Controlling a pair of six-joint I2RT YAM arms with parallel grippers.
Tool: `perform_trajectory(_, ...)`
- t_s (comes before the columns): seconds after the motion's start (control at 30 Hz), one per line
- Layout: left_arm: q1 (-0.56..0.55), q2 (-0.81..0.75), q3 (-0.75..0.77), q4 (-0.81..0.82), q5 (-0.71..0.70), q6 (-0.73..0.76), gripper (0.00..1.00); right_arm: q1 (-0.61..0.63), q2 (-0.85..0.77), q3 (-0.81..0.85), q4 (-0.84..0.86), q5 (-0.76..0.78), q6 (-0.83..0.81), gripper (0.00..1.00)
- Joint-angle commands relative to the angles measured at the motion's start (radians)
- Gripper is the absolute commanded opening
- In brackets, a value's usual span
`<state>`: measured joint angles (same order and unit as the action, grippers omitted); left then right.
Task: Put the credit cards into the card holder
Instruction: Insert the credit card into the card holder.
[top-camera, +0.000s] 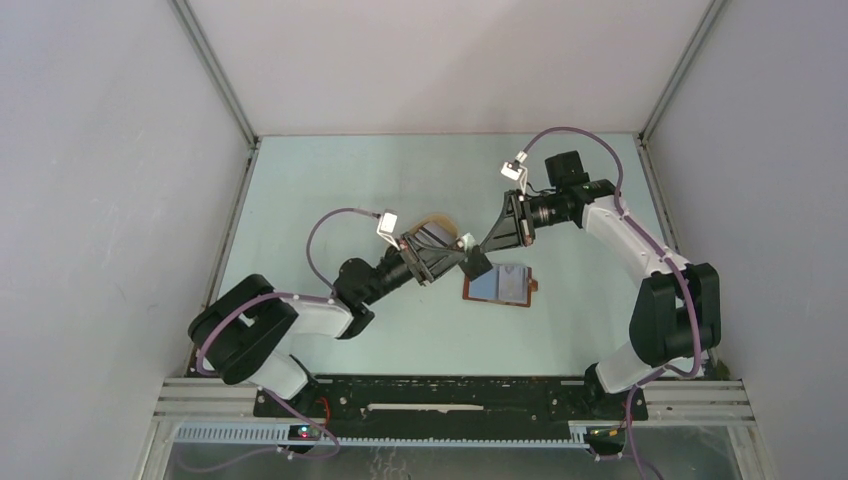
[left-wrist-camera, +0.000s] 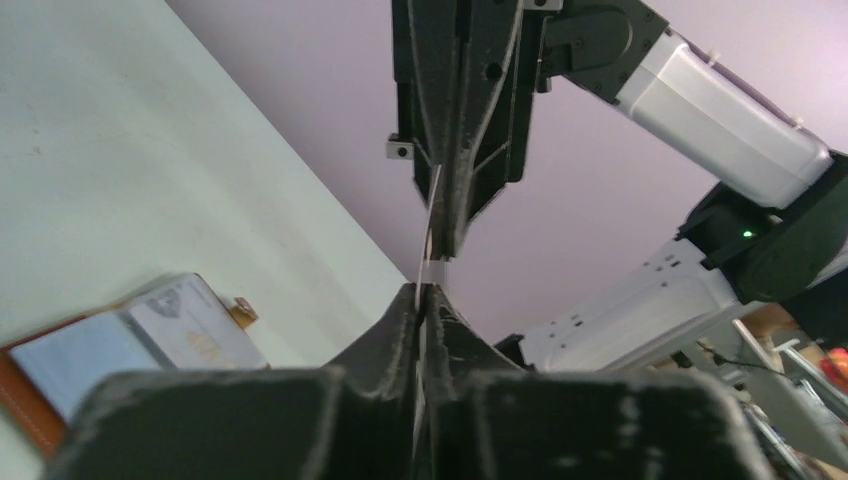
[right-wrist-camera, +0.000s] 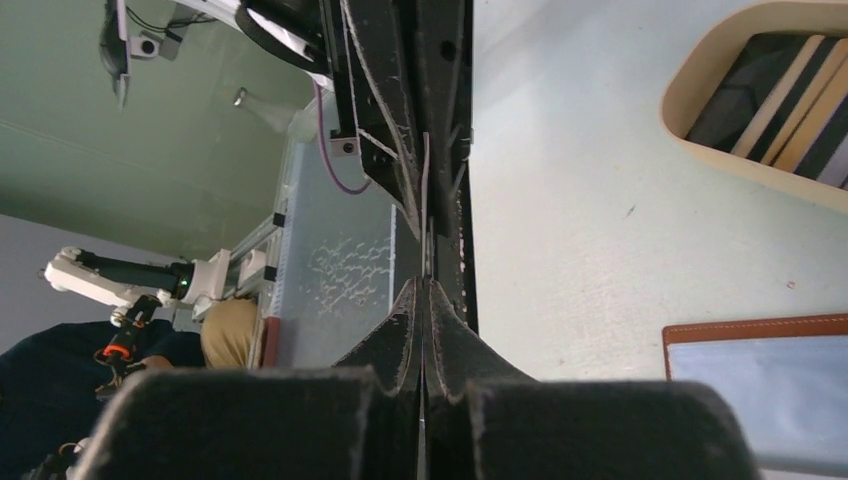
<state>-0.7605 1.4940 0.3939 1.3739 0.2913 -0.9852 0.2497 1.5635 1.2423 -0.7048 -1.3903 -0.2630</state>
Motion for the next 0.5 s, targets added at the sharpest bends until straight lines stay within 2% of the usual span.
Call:
perform_trajectory(0.0,-0.006,0.008,0.056,0.032,0.015,0.008,0.01,0.013,-0.014,0.006,0.006,-0.015,-0.017,0.0)
perform_trajectory(0.03,-0.005,0.006,0.051,0.032,0.019,0.013,0.0,0.014,-0.017,0.006,0.004,-0.008,-0.023,0.02)
perform_trajectory(0.1,-0.004,-0.003,0.036,0.031,0.028,0.032,0.0,0.016,-0.029,0.007,-0.004,0.017,-0.044,0.21)
perform_trajectory(0.17,0.001,-0.02,0.012,0.024,0.041,0.051,0.0,0.016,-0.048,0.033,-0.081,0.074,-0.132,0.39)
perform_trajectory(0.27,0.005,-0.048,-0.016,0.009,0.108,0.076,0.0,0.008,-0.105,0.058,-0.162,0.139,-0.232,0.56)
perform_trajectory(0.33,0.005,-0.061,-0.023,0.004,0.177,0.09,0.0,0.005,-0.15,0.057,-0.22,0.175,-0.326,0.61)
perform_trajectory(0.47,0.003,-0.094,-0.049,-0.047,0.279,0.16,0.0,0.005,-0.256,-0.022,-0.29,0.234,-0.468,0.64)
